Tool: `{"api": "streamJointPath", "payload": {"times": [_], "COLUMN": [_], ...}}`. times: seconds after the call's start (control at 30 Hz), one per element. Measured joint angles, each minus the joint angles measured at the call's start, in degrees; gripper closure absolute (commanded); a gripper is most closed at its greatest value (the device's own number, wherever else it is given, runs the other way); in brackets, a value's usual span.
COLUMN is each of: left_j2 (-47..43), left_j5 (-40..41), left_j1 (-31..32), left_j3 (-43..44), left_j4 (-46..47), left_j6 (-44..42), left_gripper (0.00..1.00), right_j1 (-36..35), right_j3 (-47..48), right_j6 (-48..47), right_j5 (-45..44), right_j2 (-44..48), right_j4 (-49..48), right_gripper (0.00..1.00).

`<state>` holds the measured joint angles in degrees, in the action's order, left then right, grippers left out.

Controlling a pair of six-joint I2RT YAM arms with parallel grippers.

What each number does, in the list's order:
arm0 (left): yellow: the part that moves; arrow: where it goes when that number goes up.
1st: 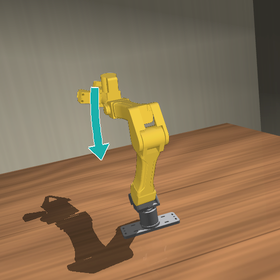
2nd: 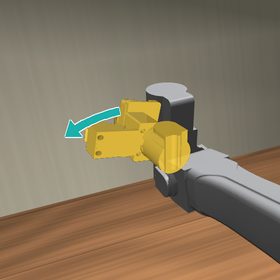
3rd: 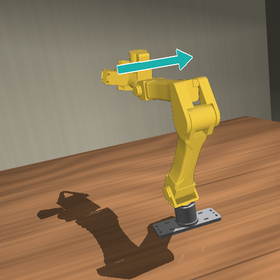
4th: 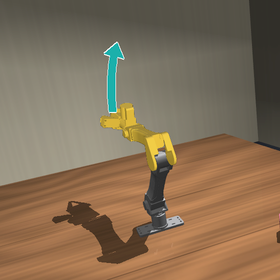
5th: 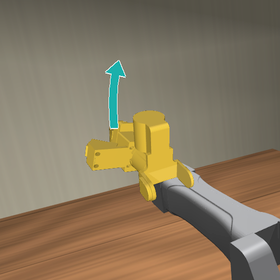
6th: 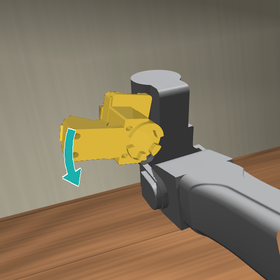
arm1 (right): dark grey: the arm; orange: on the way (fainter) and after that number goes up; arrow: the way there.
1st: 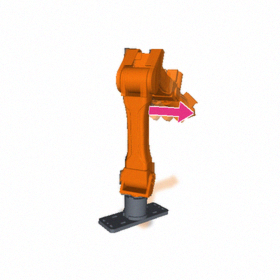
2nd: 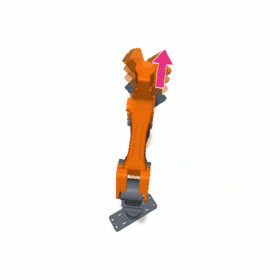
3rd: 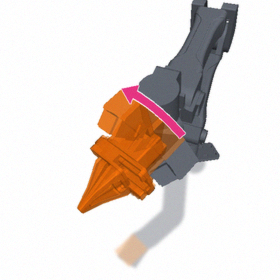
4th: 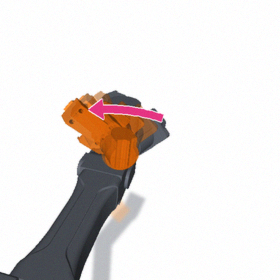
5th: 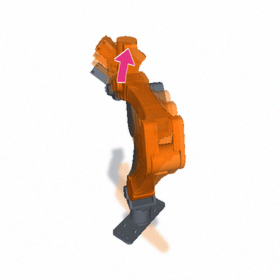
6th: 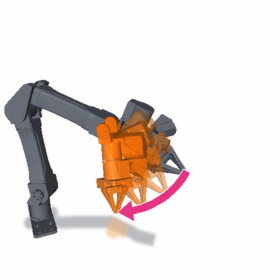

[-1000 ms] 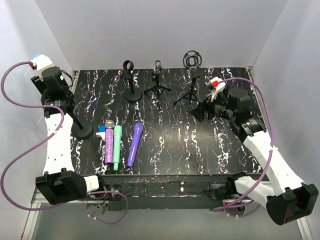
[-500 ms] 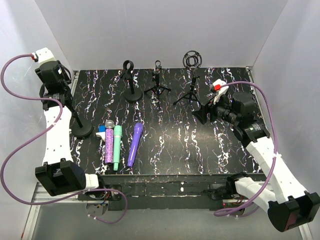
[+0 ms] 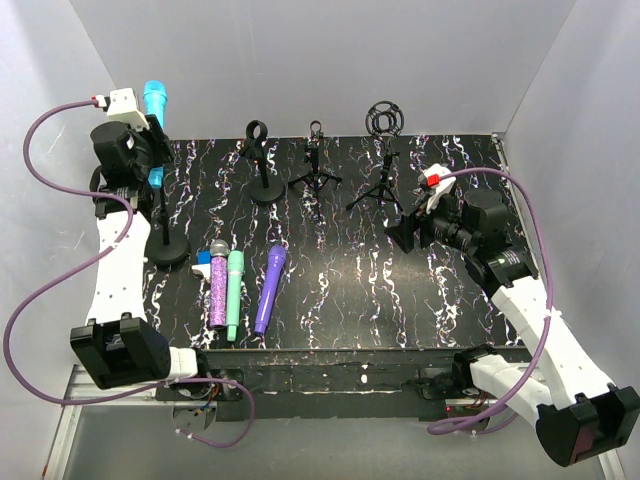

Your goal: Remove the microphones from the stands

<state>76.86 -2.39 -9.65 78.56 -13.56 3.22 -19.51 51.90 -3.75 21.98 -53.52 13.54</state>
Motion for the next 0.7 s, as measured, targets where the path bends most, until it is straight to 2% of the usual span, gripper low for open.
{"api": "streamJointPath", "payload": {"times": [0.37, 0.7], "left_j2": [0.20, 2.14], "left_j5": [-7.58, -23.52], "left_j1": [0.68, 1.40], "left_j3": [0.00, 0.96], "left_j4": [0.50, 2.21], "left_j6": [0.33, 1.92], "left_gripper": [1.00, 1.00], "right_j1": [0.00, 0.00], "right_j3": [-1.20, -2.12], "right_j6": [-0.55, -0.63], "right_j5": [0.02, 0.04], "right_j2": [0.98, 0.98], "right_j4": [0.00, -0.81], "right_gripper": [0.22, 0.22]}}
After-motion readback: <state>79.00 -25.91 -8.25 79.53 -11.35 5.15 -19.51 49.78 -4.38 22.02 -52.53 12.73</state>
